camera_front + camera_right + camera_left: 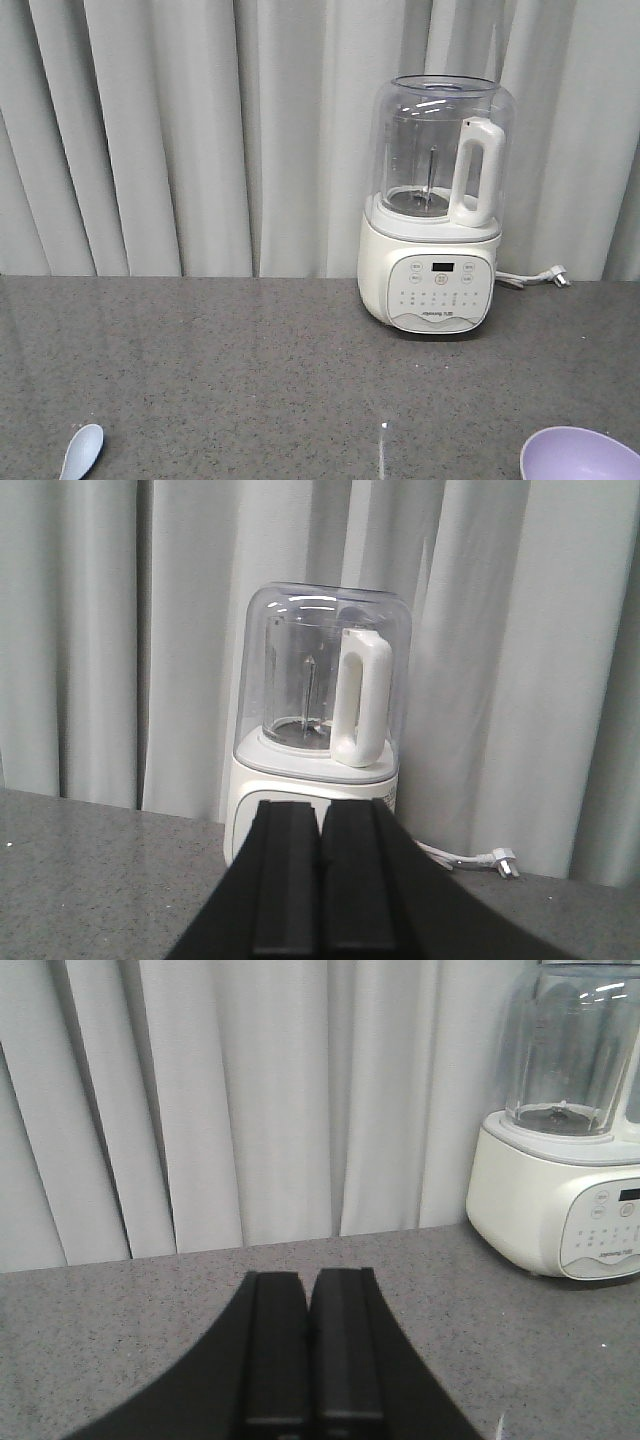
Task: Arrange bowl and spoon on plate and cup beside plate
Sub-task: 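Lower the left gripper over the lavender spoon and close on it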
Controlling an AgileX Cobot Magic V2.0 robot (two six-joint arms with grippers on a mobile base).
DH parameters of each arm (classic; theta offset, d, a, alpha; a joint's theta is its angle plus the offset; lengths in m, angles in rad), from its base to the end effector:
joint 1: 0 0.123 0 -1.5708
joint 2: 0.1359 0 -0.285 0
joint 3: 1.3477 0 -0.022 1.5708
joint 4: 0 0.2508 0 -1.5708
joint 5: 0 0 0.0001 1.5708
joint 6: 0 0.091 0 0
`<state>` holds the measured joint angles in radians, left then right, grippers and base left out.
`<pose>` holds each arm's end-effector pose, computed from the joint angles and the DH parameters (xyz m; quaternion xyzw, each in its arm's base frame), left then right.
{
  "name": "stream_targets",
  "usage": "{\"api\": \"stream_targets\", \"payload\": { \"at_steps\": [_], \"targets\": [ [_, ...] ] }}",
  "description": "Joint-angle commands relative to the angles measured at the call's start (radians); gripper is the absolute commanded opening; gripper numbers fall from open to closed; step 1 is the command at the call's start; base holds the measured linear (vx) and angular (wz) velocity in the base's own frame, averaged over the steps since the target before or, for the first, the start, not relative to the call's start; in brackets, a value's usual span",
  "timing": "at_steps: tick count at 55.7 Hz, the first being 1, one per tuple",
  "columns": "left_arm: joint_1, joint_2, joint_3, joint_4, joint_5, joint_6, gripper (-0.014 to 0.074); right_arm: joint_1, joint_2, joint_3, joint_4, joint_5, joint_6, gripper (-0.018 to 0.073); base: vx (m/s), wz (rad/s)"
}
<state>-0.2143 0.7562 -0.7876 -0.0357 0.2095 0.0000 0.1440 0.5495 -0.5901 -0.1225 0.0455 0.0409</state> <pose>0.1544 -0.0343 0.3880 0.0686 0.7353 -0.0865 0.6687 0.1149 0.0161 0.3646 -0.0742 0.6732 0.0211 0.7354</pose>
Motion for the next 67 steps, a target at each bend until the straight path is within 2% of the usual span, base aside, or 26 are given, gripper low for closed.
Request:
{"api": "stream_targets", "payload": {
  "at_steps": [1,12,18,22,31,40,55,67],
  "targets": [
    [-0.001,0.007,-0.037,-0.009,-0.079,0.0,0.0205,-0.003,0.008,-0.038,-0.003,-0.081,-0.01,-0.0002,0.0,0.0],
    [-0.001,0.071,-0.037,-0.01,-0.038,-0.009,0.0512,-0.003,0.008,-0.038,-0.003,-0.081,-0.01,-0.0002,0.0,0.0],
    [-0.001,0.11,-0.038,-0.009,-0.015,-0.011,0.0594,-0.003,0.008,-0.038,-0.003,-0.078,-0.01,-0.0002,0.0,0.0],
    [-0.001,0.151,-0.059,-0.01,0.051,-0.012,0.0596,-0.003,0.008,-0.038,-0.003,-0.078,-0.01,-0.0002,0.0,0.0],
    [-0.001,0.314,-0.19,-0.009,0.347,-0.012,0.0586,-0.003,0.008,-0.038,-0.003,-0.081,-0.01,-0.0002,0.0,0.0],
    [-0.001,0.472,-0.268,-0.009,0.522,-0.012,0.0586,-0.003,0.008,-0.038,-0.003,-0.081,-0.01,-0.0002,0.0,0.0],
    [-0.001,0.63,-0.269,-0.009,0.549,-0.014,0.0586,-0.003,0.008,-0.038,-0.003,-0.081,-0.01,-0.0002,0.0,0.0],
    [-0.001,0.718,-0.269,-0.007,0.554,-0.057,0.0586,-0.003,0.008,-0.038,-0.003,-0.081,-0.01,-0.0002,0.0,0.0]
  ]
}}
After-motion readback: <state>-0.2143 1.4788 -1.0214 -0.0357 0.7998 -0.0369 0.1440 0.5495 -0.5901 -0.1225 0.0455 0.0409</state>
